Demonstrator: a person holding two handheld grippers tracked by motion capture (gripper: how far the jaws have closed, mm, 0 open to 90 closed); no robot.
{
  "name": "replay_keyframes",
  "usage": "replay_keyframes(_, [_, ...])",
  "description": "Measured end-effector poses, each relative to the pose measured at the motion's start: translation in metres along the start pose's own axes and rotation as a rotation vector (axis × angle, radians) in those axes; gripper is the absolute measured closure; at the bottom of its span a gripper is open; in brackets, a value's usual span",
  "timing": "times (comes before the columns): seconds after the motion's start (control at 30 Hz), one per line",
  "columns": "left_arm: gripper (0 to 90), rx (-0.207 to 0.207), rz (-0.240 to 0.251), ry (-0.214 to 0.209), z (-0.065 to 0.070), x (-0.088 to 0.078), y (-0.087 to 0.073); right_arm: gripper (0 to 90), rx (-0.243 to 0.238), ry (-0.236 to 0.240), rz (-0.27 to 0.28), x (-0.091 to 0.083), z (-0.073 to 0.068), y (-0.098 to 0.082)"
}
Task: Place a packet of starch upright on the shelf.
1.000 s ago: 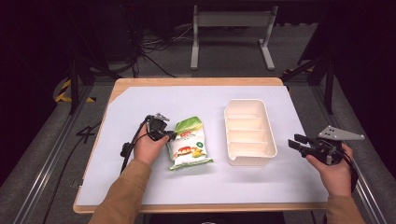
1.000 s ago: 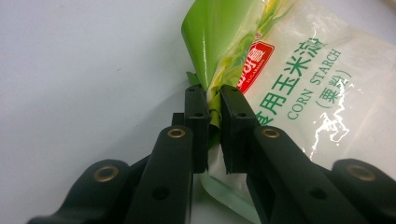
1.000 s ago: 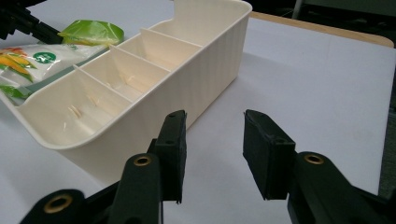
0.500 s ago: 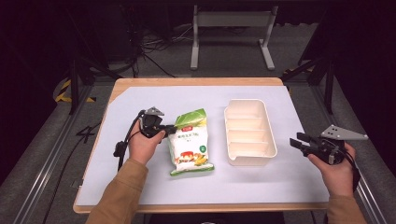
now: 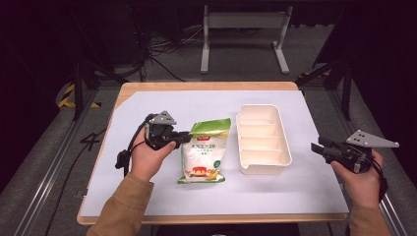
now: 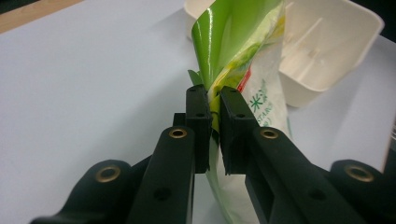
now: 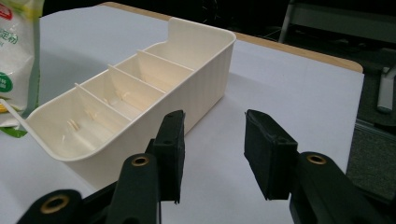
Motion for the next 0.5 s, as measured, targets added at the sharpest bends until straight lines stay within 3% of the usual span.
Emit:
replay_keyframes(0.27, [84.4,0.106,0.018,-0.057,0.037,-0.033,0.013,59.9,-0.015,0.028,0.007,-0.005,-0.004,0.003])
replay_keyframes(0.5, [84.5,0.14,0.031,-0.047,0.046,-0.048,0.017,60.5,-0.026,0.056,0.029,-0.006,-0.01,0.008])
Point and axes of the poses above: each handheld gripper's, and its own axes: x roughly forward along the jaws, y roughly out of its top, z roughly to its right, the point moved 6 cm from there along x, roughly forward along the jaws, and after that the axes turned 10 degrees about y, right-handed, at the moved point
